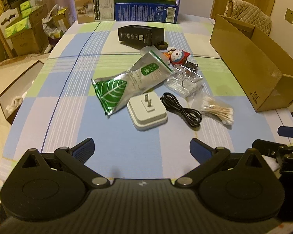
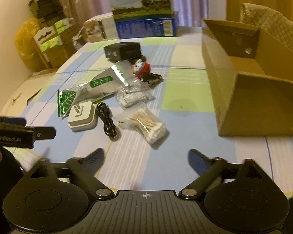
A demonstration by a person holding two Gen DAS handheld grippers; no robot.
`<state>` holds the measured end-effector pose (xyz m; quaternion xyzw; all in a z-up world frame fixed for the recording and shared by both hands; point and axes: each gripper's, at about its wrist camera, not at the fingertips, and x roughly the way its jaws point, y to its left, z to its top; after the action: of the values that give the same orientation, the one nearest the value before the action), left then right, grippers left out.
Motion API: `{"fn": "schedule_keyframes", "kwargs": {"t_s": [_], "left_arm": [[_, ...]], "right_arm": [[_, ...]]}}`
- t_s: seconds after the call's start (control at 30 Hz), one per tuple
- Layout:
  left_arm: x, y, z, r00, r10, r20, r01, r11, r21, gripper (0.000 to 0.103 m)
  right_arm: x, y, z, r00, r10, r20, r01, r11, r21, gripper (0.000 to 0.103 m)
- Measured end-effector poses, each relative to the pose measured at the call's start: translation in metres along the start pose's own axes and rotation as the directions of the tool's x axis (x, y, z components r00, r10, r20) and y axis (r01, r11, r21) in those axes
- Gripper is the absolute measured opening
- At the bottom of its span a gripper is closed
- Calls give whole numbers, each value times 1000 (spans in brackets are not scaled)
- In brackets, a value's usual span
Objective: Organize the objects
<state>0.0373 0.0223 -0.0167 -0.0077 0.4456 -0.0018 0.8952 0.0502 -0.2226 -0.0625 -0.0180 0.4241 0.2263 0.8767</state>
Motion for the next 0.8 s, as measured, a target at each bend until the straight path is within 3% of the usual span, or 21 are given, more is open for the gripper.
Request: {"fn": "schedule_keyframes", "kwargs": {"t_s": [0.27, 0.63, 0.8], "left_arm": [[29, 4, 17, 1000, 4, 3, -4, 1000, 23, 102], [76, 3, 33, 1000, 0, -24, 0, 1000, 13, 98], [87, 4, 35, 999, 1, -32, 0, 1000, 11, 98]], "right_arm": [[36, -1, 14, 999, 10, -31, -13, 996, -94, 72], [81, -5, 26, 997, 11, -80, -25, 983, -181, 68], [103, -9, 35, 995, 0, -99, -22, 975, -222, 57]]}}
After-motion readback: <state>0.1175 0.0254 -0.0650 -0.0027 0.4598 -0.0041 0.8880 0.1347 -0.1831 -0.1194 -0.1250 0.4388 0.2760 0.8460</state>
